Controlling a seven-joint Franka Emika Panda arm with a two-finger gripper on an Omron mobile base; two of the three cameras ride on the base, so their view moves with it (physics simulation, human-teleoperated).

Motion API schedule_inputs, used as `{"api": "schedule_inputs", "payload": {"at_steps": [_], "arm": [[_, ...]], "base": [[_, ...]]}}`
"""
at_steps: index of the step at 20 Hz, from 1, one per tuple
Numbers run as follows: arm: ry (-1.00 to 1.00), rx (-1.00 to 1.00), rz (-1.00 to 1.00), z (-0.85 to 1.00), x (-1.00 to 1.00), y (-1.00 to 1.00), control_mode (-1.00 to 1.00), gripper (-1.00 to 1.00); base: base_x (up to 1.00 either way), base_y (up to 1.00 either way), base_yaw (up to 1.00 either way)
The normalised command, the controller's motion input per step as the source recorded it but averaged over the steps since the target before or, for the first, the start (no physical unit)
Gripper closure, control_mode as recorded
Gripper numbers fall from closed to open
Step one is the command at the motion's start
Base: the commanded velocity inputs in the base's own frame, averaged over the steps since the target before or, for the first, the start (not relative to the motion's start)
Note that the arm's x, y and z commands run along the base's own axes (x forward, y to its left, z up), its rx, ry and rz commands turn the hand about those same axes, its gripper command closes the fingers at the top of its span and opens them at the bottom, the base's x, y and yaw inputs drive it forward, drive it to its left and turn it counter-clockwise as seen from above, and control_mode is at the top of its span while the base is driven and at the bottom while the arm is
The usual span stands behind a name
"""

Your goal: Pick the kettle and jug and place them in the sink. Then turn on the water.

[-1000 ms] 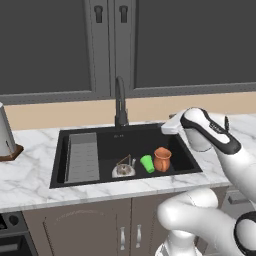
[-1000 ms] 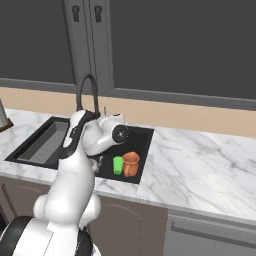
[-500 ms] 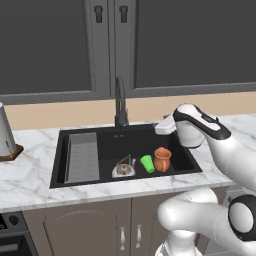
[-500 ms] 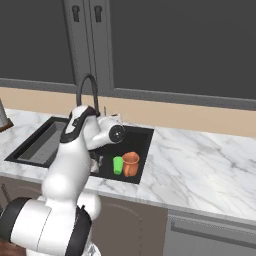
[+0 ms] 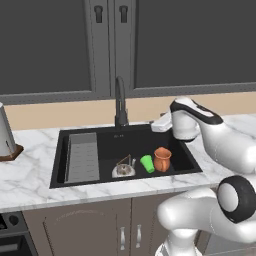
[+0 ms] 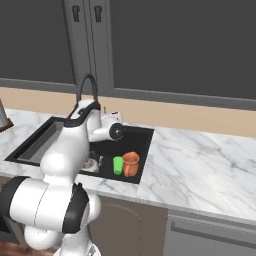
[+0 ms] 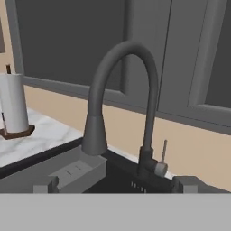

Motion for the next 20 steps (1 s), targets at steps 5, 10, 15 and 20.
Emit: {"api": "schedule_inputs", "payload": {"at_steps": [5, 10, 15, 20], "arm": [[0.0, 0.0, 0.0, -0.16, 0.28, 0.0, -1.0, -1.0], [-0.02, 0.0, 0.0, -0.09, 0.27, 0.09, -1.0, -1.0], [-0.04, 0.0, 0.02, 0.0, 0.08, 0.29, -1.0, -1.0], [0.0, 0.0, 0.04, -0.09, 0.05, 0.17, -1.0, -1.0]], "base": [[0.0, 0.0, 0.0], [0.0, 0.0, 0.0], [0.0, 0.0, 0.0], [0.0, 0.0, 0.0]]}}
